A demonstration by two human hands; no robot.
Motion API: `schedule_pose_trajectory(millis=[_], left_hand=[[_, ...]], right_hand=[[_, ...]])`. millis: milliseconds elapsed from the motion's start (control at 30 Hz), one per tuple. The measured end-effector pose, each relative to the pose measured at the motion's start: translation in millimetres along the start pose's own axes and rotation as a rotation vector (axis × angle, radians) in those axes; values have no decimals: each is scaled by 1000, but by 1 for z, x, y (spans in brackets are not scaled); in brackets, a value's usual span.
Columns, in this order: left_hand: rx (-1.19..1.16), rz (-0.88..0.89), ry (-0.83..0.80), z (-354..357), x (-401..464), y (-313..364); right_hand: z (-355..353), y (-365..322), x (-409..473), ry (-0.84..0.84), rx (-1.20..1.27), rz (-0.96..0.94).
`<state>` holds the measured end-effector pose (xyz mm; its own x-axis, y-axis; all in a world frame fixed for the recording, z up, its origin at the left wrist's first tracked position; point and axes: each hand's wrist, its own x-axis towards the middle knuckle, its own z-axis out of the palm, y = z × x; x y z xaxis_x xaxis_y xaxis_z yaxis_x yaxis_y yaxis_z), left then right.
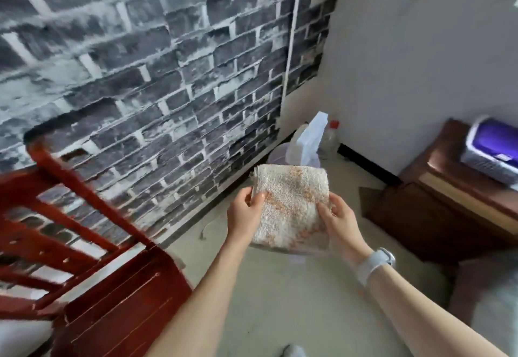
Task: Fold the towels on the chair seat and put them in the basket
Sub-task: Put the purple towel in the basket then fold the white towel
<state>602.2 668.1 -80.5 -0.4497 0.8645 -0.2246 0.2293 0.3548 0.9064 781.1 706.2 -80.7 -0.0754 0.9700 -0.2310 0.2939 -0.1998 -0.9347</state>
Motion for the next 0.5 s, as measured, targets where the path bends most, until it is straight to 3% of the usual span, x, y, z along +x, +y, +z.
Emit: schedule_pose_trajectory(millis=[233, 500], left_hand=[[-27, 159, -176, 156, 28, 108], [45, 295, -376, 312, 82, 194]], right_hand=[[-164, -8, 53, 205, 82, -37], [-303, 11, 133, 395, 176, 8]])
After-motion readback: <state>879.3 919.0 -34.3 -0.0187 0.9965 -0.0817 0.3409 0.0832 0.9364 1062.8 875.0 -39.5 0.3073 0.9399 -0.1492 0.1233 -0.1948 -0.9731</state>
